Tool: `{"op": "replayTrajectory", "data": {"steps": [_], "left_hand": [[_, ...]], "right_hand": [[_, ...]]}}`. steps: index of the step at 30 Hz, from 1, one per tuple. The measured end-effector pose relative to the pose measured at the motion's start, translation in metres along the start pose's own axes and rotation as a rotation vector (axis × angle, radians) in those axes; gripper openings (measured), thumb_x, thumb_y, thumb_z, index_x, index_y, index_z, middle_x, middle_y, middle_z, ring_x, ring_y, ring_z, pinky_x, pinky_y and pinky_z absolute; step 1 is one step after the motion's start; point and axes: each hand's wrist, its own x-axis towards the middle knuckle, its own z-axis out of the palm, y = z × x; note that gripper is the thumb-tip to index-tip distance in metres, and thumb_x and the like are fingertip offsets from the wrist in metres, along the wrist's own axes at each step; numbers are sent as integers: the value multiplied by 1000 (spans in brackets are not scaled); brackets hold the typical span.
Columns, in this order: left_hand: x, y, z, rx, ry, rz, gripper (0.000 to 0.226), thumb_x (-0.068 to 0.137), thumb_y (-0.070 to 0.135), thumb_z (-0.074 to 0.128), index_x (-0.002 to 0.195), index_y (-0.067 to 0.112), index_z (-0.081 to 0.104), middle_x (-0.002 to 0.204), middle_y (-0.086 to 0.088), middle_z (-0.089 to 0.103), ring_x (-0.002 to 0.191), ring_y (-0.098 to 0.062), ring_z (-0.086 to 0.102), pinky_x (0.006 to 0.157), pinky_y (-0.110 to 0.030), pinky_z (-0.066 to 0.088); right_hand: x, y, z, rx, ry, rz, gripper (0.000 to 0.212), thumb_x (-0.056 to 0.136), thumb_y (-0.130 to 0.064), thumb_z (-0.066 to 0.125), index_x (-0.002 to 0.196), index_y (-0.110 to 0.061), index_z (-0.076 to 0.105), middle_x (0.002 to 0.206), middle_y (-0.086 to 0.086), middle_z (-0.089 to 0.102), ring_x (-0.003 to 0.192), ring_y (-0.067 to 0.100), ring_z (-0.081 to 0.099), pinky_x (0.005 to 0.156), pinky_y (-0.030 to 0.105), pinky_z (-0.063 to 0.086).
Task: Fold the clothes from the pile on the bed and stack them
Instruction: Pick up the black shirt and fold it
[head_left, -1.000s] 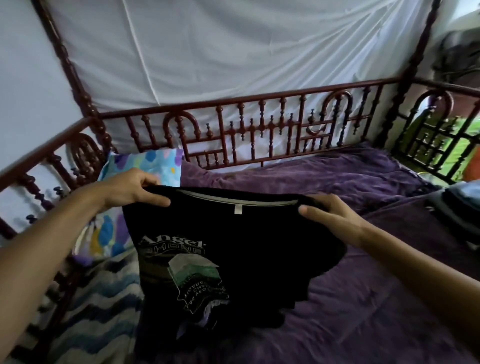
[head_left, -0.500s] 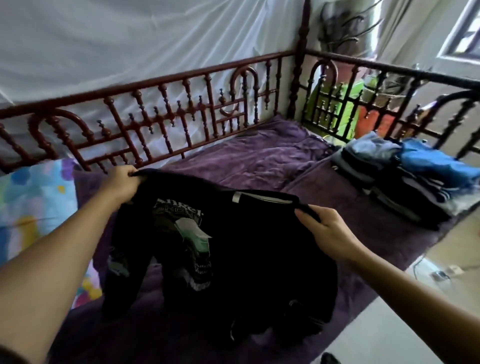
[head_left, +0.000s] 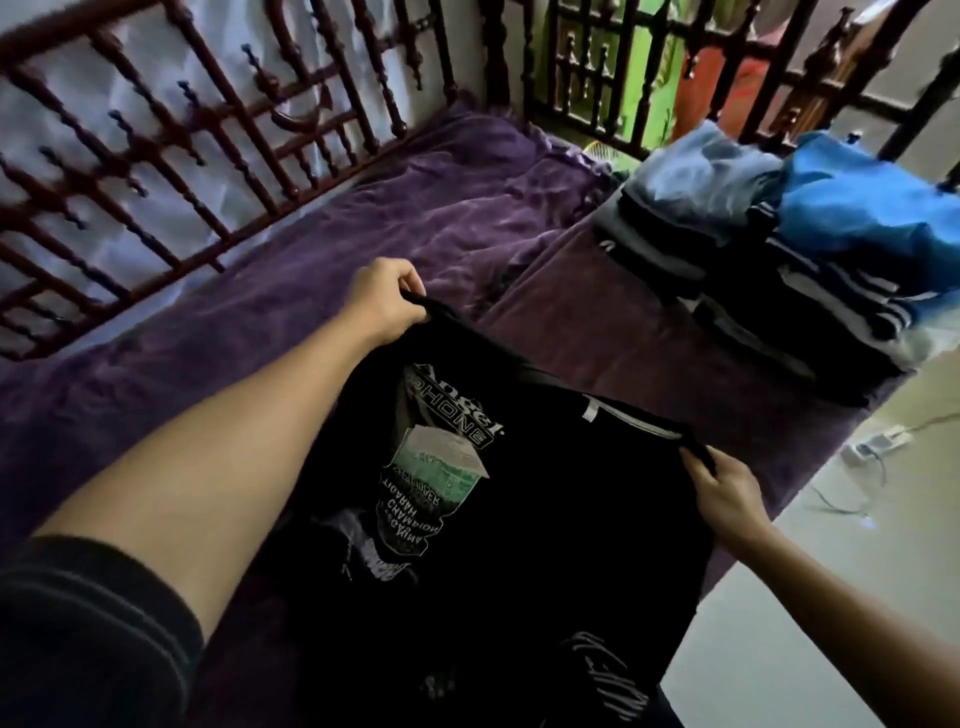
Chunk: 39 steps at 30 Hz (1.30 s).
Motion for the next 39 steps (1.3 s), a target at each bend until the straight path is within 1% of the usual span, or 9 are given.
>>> {"op": "replayTrajectory", "data": {"steps": [6, 12, 18, 23, 27, 29, 33, 37, 39], "left_hand": [[97, 43, 150, -91, -27, -83, 27, 75, 16, 76, 101, 10, 68, 104, -11, 65, 94, -23, 60, 81, -23, 43], [108, -2, 186, -82, -57, -229, 43, 77, 21, 76, 115, 10, 60, 117, -15, 54, 103, -28, 57, 92, -31, 43], [14, -113, 167, -33, -101, -704, 21, 82, 16, 72, 101, 9, 69, 99, -10, 69, 96, -27, 63, 78, -25, 40], [-59, -199, 175, 8, -178, -983, 22, 85, 21, 69, 106, 12, 67, 110, -10, 68, 103, -29, 62, 88, -32, 46], [-81, -261, 196, -17, -31, -1164, 46, 90, 27, 64, 132, 15, 51, 131, -14, 55, 115, -34, 55, 92, -38, 46], [-83, -285, 208, -79, 79, -1215, 61, 87, 31, 67, 140, 20, 40, 138, -14, 48, 120, -36, 51, 96, -42, 46], [-75, -314, 220, -298, 239, -1314, 36, 80, 24, 76, 113, 16, 63, 109, -14, 68, 77, -27, 67, 72, -38, 58], [-37, -331, 211, -336, 505, -1175, 19, 79, 20, 77, 92, 19, 64, 87, -9, 70, 39, -12, 59, 40, -21, 48], [-15, -340, 209, -365, 509, -1130, 23, 82, 19, 74, 102, 20, 63, 97, -10, 70, 52, -11, 66, 52, -26, 55]], "right_hand": [[134, 78, -21, -104, 46, 302, 41, 94, -47, 46, 74, -12, 56, 64, 1, 57, 64, 24, 54, 58, 38, 40], [191, 103, -25, -470, -166, 449, 32, 93, -32, 52, 113, -9, 61, 108, 21, 64, 103, 40, 59, 81, 41, 44], [210, 17, 54, -772, -402, 4, 43, 90, -28, 55, 131, -17, 52, 131, 15, 51, 118, 36, 46, 90, 44, 44], [230, -52, 176, -757, -545, -434, 45, 87, -26, 57, 131, -20, 49, 133, 8, 47, 120, 32, 45, 85, 44, 48], [265, -69, 256, -926, -526, -458, 91, 76, -36, 75, 147, -32, 19, 155, 12, 21, 116, 40, 54, 84, 46, 48], [285, -65, 276, -1057, -526, -406, 89, 76, -41, 75, 147, -32, 22, 145, 16, 38, 110, 42, 58, 86, 45, 47], [313, -69, 284, -916, -397, -406, 34, 87, -32, 61, 118, -19, 64, 113, 23, 64, 105, 43, 58, 89, 45, 48], [348, -100, 288, -770, -212, -420, 35, 88, -26, 54, 117, -10, 64, 115, 25, 63, 107, 43, 57, 95, 46, 45], [361, -104, 294, -737, -214, -363, 37, 87, -21, 54, 122, -11, 63, 121, 21, 62, 113, 39, 56, 101, 44, 43]]}}
